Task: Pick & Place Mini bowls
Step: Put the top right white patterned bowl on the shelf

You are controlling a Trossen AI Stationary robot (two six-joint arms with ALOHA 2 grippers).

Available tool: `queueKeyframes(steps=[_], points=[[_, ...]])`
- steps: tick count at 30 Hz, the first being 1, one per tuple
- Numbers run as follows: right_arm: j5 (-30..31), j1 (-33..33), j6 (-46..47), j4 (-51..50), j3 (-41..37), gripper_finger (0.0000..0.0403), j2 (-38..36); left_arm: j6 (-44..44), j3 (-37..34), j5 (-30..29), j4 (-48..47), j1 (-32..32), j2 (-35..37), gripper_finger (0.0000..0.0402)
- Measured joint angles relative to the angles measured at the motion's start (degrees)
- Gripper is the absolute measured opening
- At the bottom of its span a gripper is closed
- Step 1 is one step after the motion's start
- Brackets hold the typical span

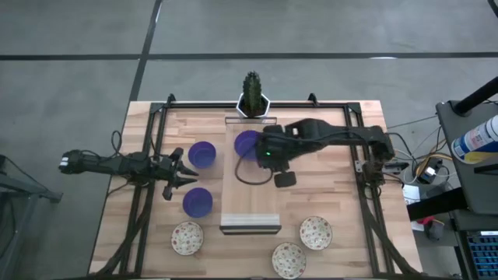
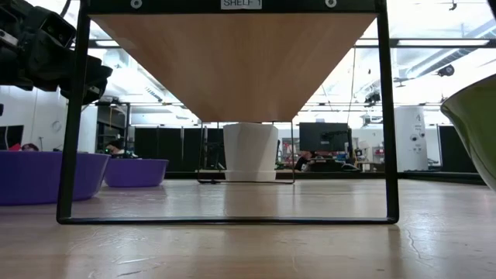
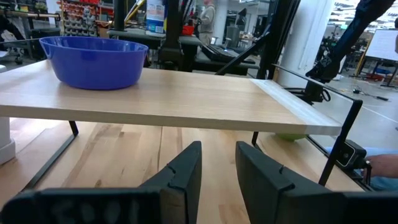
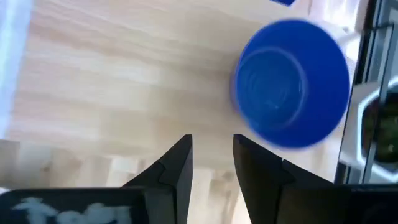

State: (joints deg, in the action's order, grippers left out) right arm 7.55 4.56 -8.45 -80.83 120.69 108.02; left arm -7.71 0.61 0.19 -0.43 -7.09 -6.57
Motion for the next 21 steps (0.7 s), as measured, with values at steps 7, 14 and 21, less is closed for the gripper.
queueKeyframes(steps=[7, 14, 21], points=[[2.06, 5.96, 10.83, 0.01, -9.43, 0.0114, -6.75, -0.01, 0.01, 0.0, 0.0, 0.0, 0.0, 0.0103], [3.57, 13.99, 23.27, 0.99, -20.14, 0.0114, -10.86, -0.01, -0.01, 0.0, 0.0, 0.0, 0.0, 0.0103], [2.83, 23.23, 37.64, 2.58, -28.46, 0.0114, -12.04, -0.01, -0.01, 0.0, 0.0, 0.0, 0.0, 0.0103]])
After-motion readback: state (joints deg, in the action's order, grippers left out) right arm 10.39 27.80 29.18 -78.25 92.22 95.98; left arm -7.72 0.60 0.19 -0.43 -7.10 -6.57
